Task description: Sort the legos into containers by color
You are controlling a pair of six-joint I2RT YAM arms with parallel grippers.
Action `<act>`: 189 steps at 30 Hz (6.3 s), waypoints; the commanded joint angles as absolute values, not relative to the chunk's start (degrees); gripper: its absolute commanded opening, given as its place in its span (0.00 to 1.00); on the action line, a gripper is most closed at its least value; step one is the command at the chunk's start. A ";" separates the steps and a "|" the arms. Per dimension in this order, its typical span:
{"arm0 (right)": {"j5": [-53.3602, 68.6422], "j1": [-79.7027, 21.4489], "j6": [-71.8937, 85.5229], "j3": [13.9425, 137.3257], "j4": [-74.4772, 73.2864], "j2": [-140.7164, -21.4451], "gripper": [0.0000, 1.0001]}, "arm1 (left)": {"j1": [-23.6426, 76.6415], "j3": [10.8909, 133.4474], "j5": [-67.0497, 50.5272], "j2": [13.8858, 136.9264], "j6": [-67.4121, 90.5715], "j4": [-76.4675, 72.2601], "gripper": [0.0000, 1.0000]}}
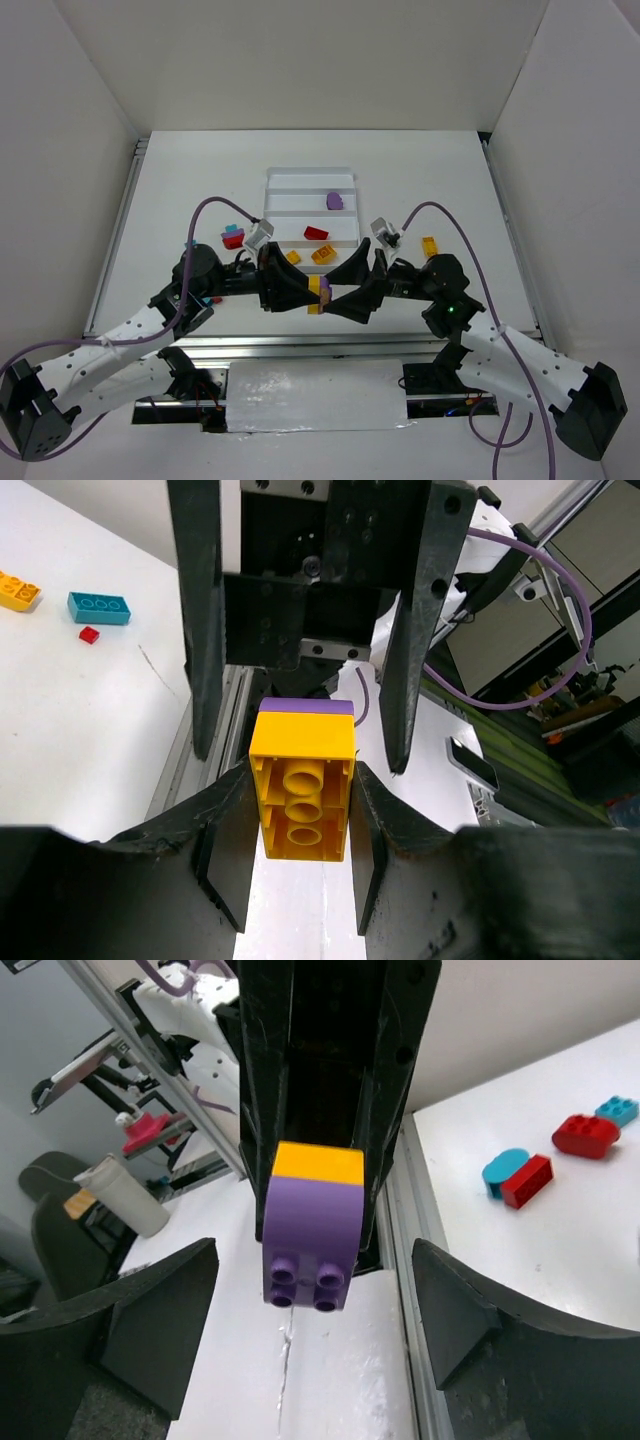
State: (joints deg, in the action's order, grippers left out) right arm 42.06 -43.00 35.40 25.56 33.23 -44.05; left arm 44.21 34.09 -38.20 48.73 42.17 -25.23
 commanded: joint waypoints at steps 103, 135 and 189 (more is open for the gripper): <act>-5.35 -24.00 31.57 96.91 -28.21 -109.56 0.81 | 32.34 52.82 20.47 44.92 29.71 39.37 1.00; -11.08 -0.62 23.73 71.99 -37.27 -107.67 0.85 | 31.99 51.50 14.41 41.92 27.07 36.74 0.99; -22.33 -37.63 35.07 77.52 -37.79 -101.17 0.76 | 31.90 51.68 17.49 42.36 28.30 37.62 1.00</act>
State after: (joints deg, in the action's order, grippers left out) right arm -20.27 -38.94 34.04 78.43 -36.88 -104.03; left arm 32.10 51.59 17.85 42.98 28.73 38.98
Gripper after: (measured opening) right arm 0.754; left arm 0.994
